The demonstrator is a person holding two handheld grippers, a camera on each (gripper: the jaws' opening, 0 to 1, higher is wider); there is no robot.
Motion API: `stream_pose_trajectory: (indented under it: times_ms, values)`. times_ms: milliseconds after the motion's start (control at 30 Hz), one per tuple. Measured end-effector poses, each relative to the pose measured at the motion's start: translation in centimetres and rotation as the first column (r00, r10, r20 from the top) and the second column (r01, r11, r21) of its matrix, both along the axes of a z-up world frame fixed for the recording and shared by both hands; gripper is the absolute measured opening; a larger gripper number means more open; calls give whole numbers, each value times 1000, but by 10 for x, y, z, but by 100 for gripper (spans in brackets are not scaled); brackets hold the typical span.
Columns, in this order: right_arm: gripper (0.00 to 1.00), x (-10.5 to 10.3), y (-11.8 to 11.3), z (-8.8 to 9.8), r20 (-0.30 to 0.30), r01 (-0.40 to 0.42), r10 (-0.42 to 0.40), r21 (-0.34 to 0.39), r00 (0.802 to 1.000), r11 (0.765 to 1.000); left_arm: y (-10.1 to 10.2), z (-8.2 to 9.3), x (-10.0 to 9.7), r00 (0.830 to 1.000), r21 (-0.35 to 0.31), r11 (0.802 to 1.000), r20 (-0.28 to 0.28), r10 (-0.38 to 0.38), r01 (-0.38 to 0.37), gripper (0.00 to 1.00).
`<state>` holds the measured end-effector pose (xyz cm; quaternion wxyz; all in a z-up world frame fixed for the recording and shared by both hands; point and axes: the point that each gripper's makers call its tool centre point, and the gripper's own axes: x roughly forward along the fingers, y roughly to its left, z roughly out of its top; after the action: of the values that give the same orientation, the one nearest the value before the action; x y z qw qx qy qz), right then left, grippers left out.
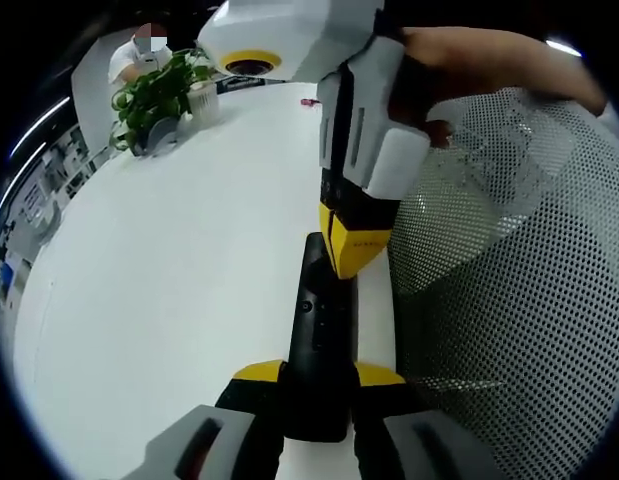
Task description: Press the specified remote control buttons in sequence, fully releasing each button before pressing the next.
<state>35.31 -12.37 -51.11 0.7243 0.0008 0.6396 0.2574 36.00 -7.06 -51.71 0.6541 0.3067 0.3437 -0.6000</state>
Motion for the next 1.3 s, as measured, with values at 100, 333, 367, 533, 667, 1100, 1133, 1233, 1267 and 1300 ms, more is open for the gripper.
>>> stream_pose_trajectory:
  times_ms: [100, 333, 367, 533, 667, 1100, 1133, 1233, 1267, 1300]
  values:
    - [0, 3, -2, 0, 15, 6, -6, -9, 1000, 1000, 0, 0, 0, 1000, -1, 1000, 0, 0, 0, 25]
    - [0, 4, -1, -3, 16, 3, -3, -15, 1000, 1000, 0, 0, 0, 1000, 3, 1000, -1, 1, -1, 25]
    - [0, 3, 0, -3, 19, -4, 5, -22, 1000, 1000, 0, 0, 0, 1000, 3, 1000, -1, 1, -1, 25]
    - [0, 0, 1, -3, 44, -56, 59, -59, 997, 997, 0, 0, 0, 1000, 3, 1000, -4, 2, -2, 25]
    - [0, 1, -1, -3, 33, -24, 25, -39, 999, 999, 0, 0, 0, 1000, 5, 1000, -3, 0, 0, 25]
    - [0, 3, -1, -5, 19, 8, -8, -20, 1000, 1000, 0, 0, 0, 1000, 6, 1000, -2, -1, 1, 25]
    - [0, 3, -1, -5, 19, 10, -10, -18, 1000, 1000, 0, 0, 0, 1000, 7, 1000, -2, -2, 2, 25]
    - [0, 2, 0, -4, 18, 17, -17, -27, 1000, 999, 0, 0, 0, 1000, 4, 1000, -2, 0, 0, 25]
    - [0, 2, 0, -4, 31, -13, 15, -43, 999, 999, 0, 0, 0, 1000, 4, 1000, -2, 0, 0, 25]
    - [0, 2, 1, -5, 34, -15, 17, -49, 999, 999, 0, 0, 0, 1000, 5, 1000, -1, -1, 1, 25]
